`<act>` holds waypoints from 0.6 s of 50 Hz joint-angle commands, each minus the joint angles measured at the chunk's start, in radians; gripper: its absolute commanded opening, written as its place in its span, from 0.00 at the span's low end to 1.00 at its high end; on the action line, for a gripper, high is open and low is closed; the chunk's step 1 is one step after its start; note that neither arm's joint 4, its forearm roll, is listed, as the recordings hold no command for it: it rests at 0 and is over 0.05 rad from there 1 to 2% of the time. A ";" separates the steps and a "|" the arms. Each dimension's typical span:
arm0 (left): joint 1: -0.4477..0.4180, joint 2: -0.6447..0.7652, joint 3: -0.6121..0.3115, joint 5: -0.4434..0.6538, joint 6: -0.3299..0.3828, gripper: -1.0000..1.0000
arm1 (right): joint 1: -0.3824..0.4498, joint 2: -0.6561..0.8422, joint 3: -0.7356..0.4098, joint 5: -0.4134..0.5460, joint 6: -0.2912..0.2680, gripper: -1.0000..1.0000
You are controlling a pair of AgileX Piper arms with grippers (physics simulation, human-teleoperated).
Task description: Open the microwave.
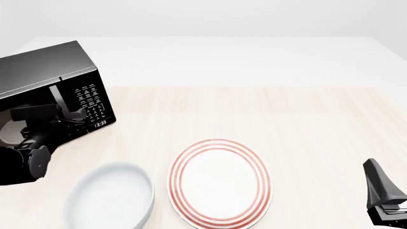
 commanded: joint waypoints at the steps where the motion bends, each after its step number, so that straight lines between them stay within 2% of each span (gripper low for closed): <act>1: 0.004 0.027 -0.010 -0.005 -0.002 1.00 | 0.000 0.000 0.000 0.000 0.000 1.00; 26: 0.006 0.063 -0.027 -0.015 -0.005 1.00 | 0.000 0.000 0.000 0.000 0.000 1.00; 27: 0.005 0.062 -0.027 -0.014 -0.004 1.00 | -0.006 0.003 0.060 -0.065 0.001 1.00; 30: 0.004 0.063 -0.028 -0.016 -0.003 1.00 | -0.005 0.003 0.062 -0.067 0.001 1.00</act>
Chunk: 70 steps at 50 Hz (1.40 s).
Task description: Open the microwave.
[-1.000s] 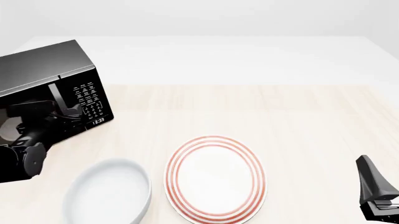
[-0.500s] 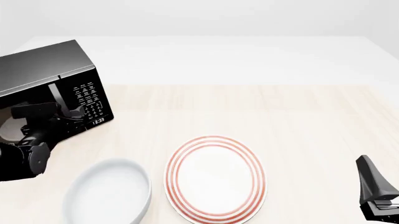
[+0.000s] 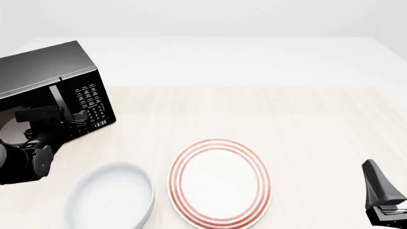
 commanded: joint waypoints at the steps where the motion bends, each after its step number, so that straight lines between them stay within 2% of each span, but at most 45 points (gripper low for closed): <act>1: -0.001 0.006 -0.006 0.001 0.000 1.00 | -0.004 0.003 0.046 -0.050 0.000 1.00; 19: -0.004 0.014 -0.005 -0.011 0.000 1.00 | -0.004 0.002 0.046 -0.049 0.001 1.00; 20: -0.002 0.015 -0.005 -0.011 0.002 0.00 | -0.004 0.002 0.046 -0.049 0.001 1.00; 50: 0.005 -0.027 0.017 -0.008 0.016 0.00 | -0.004 0.002 0.046 -0.049 0.001 1.00; 51: 0.006 -0.026 0.018 -0.011 0.015 0.00 | -0.003 -0.001 -0.015 0.015 0.001 1.00; 70: 0.002 -0.051 0.040 -0.034 -0.004 0.00 | -0.003 -0.001 -0.016 0.016 0.001 1.00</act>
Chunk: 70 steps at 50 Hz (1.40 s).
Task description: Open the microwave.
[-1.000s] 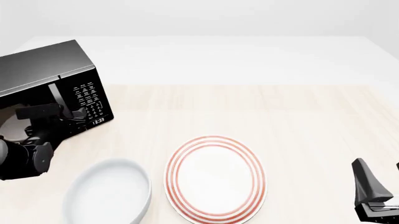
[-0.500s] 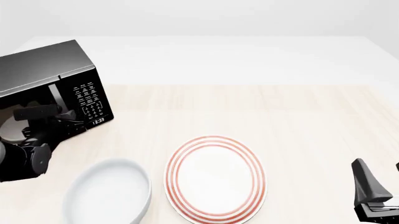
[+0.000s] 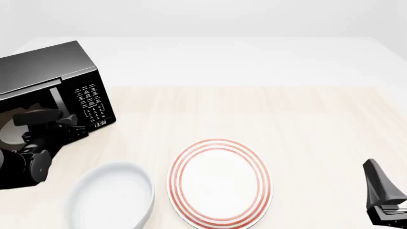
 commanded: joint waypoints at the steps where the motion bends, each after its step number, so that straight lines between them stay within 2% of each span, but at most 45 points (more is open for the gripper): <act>1: -0.005 -0.039 0.004 -0.009 -0.008 0.00 | 0.000 0.000 -0.009 0.010 0.000 1.00; 24: 0.026 -0.077 0.048 -0.022 -0.024 0.00 | 0.000 0.000 -0.009 0.010 0.000 1.00; 44: -0.001 -0.132 0.085 -0.027 -0.014 0.00 | 0.000 0.000 -0.009 0.010 0.000 1.00; 70: -0.022 -0.120 0.117 -0.079 -0.025 0.00 | 0.000 0.000 -0.009 0.010 0.000 1.00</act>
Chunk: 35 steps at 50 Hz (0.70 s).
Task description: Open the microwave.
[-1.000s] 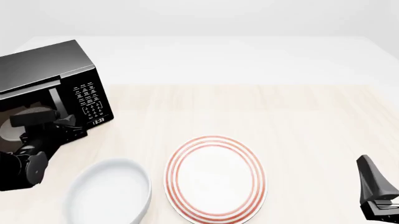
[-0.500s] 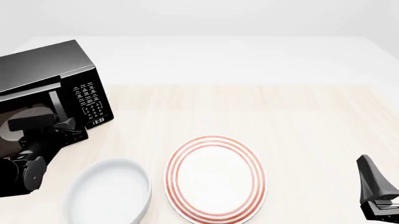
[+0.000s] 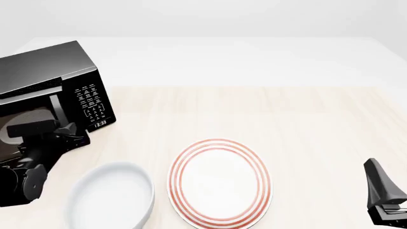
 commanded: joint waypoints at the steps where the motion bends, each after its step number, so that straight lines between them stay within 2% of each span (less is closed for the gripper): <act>1: -0.007 -0.030 -0.015 -0.039 -0.005 0.00 | 0.000 0.000 0.000 0.000 0.000 1.00; 35: -0.027 -0.071 0.044 -0.072 -0.011 0.00 | 0.000 0.000 0.000 0.000 0.000 1.00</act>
